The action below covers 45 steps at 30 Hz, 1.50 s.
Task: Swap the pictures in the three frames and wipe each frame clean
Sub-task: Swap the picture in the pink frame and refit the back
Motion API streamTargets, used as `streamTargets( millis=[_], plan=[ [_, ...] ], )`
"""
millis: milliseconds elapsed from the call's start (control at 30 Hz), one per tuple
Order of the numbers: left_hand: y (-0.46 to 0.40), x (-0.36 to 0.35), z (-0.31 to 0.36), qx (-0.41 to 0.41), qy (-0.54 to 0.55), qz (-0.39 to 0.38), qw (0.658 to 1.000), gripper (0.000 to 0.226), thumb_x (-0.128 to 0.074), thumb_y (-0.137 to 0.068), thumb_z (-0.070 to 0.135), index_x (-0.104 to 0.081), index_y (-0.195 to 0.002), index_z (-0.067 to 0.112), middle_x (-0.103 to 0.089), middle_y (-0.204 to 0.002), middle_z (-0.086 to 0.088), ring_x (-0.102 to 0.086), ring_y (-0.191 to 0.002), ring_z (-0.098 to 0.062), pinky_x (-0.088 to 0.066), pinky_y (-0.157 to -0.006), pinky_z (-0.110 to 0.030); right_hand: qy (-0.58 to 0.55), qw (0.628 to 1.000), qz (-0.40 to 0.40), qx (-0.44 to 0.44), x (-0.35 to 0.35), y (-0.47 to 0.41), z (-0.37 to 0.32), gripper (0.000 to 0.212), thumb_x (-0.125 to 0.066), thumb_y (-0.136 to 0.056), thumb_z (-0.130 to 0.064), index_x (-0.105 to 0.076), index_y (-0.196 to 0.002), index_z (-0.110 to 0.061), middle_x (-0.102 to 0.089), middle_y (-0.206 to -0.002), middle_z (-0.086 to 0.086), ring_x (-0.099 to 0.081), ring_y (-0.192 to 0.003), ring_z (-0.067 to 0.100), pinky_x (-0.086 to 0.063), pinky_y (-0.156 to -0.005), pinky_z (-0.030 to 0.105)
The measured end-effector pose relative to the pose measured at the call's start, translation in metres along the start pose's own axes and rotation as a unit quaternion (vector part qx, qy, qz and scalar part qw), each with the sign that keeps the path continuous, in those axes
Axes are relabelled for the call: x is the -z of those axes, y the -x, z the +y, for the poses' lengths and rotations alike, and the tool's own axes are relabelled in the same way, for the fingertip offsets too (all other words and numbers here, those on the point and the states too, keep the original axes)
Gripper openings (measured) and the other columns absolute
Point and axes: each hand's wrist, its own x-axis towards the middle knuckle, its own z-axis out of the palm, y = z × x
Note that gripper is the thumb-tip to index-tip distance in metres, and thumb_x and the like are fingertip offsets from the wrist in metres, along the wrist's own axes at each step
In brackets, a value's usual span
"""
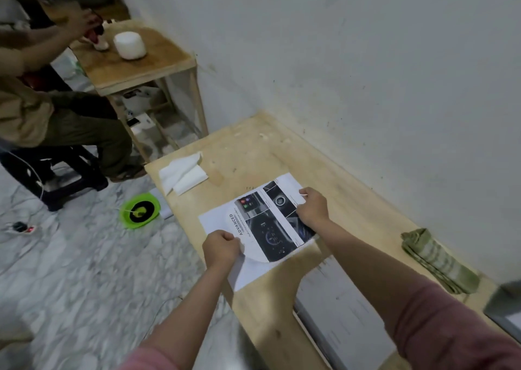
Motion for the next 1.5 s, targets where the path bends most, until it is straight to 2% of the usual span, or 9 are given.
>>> streamTargets(
  millis=[100, 233, 333, 533, 733, 900, 1033, 1333, 1500],
  plan=[
    [-0.007, -0.006, 0.002, -0.018, -0.051, 0.002, 0.999, 0.007, -0.062, -0.076, 0.000, -0.061, -0.070, 0.003, -0.054, -0.065, 0.003, -0.049, -0.067, -0.016, -0.033, -0.049, -0.014, 0.048, 0.998, -0.026, 0.007, -0.005, -0.013, 0.004, 0.051, -0.054, -0.078, 0.006, -0.052, -0.127, -0.006, -0.049, -0.130, 0.012, -0.054, -0.106, 0.023, -0.041, -0.077, 0.023],
    [-0.013, -0.013, 0.002, -0.032, -0.100, -0.004, 0.994, 0.005, -0.055, -0.072, -0.002, -0.059, -0.070, 0.001, -0.058, -0.071, -0.006, -0.052, -0.067, -0.021, -0.033, -0.046, -0.022, 0.158, 0.986, -0.049, 0.023, -0.008, -0.021, 0.017, 0.050, -0.055, -0.080, -0.002, -0.051, -0.130, -0.010, -0.044, -0.127, 0.013, -0.042, -0.121, 0.031, -0.045, -0.091, 0.042],
    [-0.011, -0.017, 0.003, -0.036, -0.120, 0.002, 0.992, 0.009, -0.053, -0.074, 0.000, -0.050, -0.068, 0.006, -0.055, -0.074, -0.008, -0.051, -0.070, -0.025, -0.031, -0.049, -0.026, 0.197, 0.979, -0.041, 0.037, -0.006, -0.019, 0.023, 0.046, -0.056, -0.083, -0.009, -0.050, -0.129, -0.012, -0.042, -0.127, 0.012, -0.039, -0.119, 0.029, -0.043, -0.088, 0.039],
    [0.012, -0.025, 0.000, -0.089, -0.134, 0.017, 0.987, 0.018, -0.060, -0.082, 0.018, -0.058, -0.094, 0.005, -0.060, -0.098, -0.011, -0.057, -0.086, -0.028, -0.040, -0.065, -0.030, 0.194, 0.980, -0.011, 0.043, 0.027, -0.003, 0.043, 0.041, -0.057, -0.085, -0.021, -0.053, -0.125, -0.010, -0.046, -0.126, 0.012, -0.041, -0.118, 0.030, -0.040, -0.089, 0.037],
    [0.080, -0.044, 0.003, -0.107, -0.151, -0.076, 0.980, 0.034, -0.064, -0.080, 0.030, -0.055, -0.106, 0.010, -0.051, -0.110, -0.008, -0.056, -0.095, -0.026, -0.047, -0.078, -0.033, 0.208, 0.978, -0.021, -0.028, 0.076, 0.040, 0.090, 0.043, -0.061, -0.082, -0.026, -0.054, -0.122, -0.013, -0.053, -0.123, 0.009, -0.050, -0.113, 0.030, -0.046, -0.089, 0.038],
    [0.122, -0.062, -0.009, -0.089, -0.270, -0.194, 0.939, 0.062, -0.076, -0.066, 0.051, -0.047, -0.106, 0.015, -0.043, -0.115, -0.006, -0.051, -0.108, -0.027, -0.048, -0.081, -0.037, 0.281, 0.957, -0.046, -0.053, 0.103, 0.082, 0.124, 0.049, -0.064, -0.079, -0.042, -0.053, -0.118, -0.015, -0.050, -0.120, 0.007, -0.050, -0.108, 0.029, -0.045, -0.081, 0.036],
    [0.139, -0.071, -0.014, -0.088, -0.322, -0.197, 0.922, 0.067, -0.081, -0.063, 0.043, -0.045, -0.113, 0.015, -0.039, -0.121, -0.007, -0.050, -0.109, -0.029, -0.048, -0.084, -0.037, 0.340, 0.933, -0.087, -0.076, 0.111, 0.107, 0.140, 0.058, -0.070, -0.071, -0.053, -0.049, -0.109, -0.015, -0.039, -0.118, 0.007, -0.045, -0.106, 0.029, -0.043, -0.081, 0.037],
    [0.144, -0.079, -0.011, -0.069, -0.292, -0.209, 0.931, 0.057, -0.075, -0.065, 0.015, -0.045, -0.113, 0.010, -0.050, -0.117, -0.010, -0.058, -0.098, -0.027, -0.051, -0.075, -0.034, 0.265, 0.958, -0.063, -0.092, 0.101, 0.115, 0.149, 0.056, -0.077, -0.072, -0.036, -0.044, -0.109, -0.011, -0.042, -0.114, 0.009, -0.043, -0.107, 0.028, -0.040, -0.075, 0.035],
    [0.145, -0.081, -0.011, -0.067, -0.324, -0.189, 0.925, 0.063, -0.077, -0.066, 0.016, -0.043, -0.120, 0.012, -0.044, -0.121, -0.009, -0.049, -0.111, -0.028, -0.047, -0.080, -0.034, 0.217, 0.970, -0.065, -0.088, 0.103, 0.113, 0.149, 0.046, -0.081, -0.065, -0.028, -0.041, -0.085, -0.016, -0.047, -0.088, 0.000, -0.046, -0.081, 0.021, -0.030, -0.055, 0.029]
  ],
)
